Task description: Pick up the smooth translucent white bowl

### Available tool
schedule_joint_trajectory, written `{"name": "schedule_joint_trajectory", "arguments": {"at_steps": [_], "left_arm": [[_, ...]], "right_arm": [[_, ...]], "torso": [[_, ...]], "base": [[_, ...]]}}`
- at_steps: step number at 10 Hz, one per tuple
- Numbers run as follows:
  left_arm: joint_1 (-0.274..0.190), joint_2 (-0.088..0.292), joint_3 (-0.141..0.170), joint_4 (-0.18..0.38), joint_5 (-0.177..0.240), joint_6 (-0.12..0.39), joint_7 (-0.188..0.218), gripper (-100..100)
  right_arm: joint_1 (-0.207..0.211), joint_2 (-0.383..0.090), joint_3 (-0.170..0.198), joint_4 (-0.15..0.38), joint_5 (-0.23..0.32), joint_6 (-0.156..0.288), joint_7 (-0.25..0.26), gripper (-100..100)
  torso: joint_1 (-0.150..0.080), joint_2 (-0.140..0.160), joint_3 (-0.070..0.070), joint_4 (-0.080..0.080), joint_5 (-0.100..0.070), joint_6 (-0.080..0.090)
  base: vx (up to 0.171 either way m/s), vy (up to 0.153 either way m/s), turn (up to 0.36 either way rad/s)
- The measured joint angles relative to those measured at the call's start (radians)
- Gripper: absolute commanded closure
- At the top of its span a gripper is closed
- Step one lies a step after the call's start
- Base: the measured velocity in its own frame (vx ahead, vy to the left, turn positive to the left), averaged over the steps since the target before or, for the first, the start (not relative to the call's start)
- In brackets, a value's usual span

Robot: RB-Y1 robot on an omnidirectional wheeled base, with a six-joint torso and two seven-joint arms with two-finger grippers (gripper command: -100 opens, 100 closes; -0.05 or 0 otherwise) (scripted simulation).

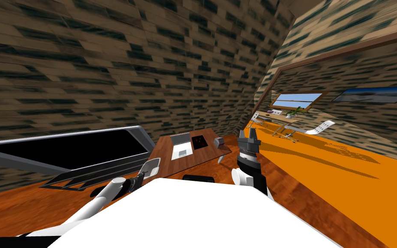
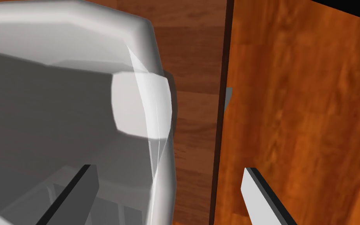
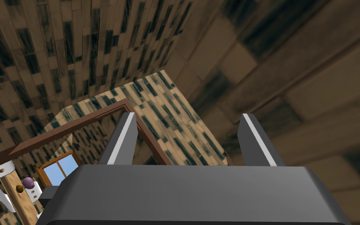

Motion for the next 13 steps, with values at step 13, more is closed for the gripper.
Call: {"name": "schedule_joint_trajectory", "arguments": {"at_steps": [13], "left_arm": [[-0.045, 0.023, 0.113, 0.237, 0.288, 0.008, -0.415, -100]], "right_arm": [[0.000, 0.000, 0.000, 0.000, 0.000, 0.000, 0.000, 0]], "torso": [[-0.001, -0.001, 0.000, 0.000, 0.000, 0.000]], "base": [[0.022, -0.031, 0.001]]}}
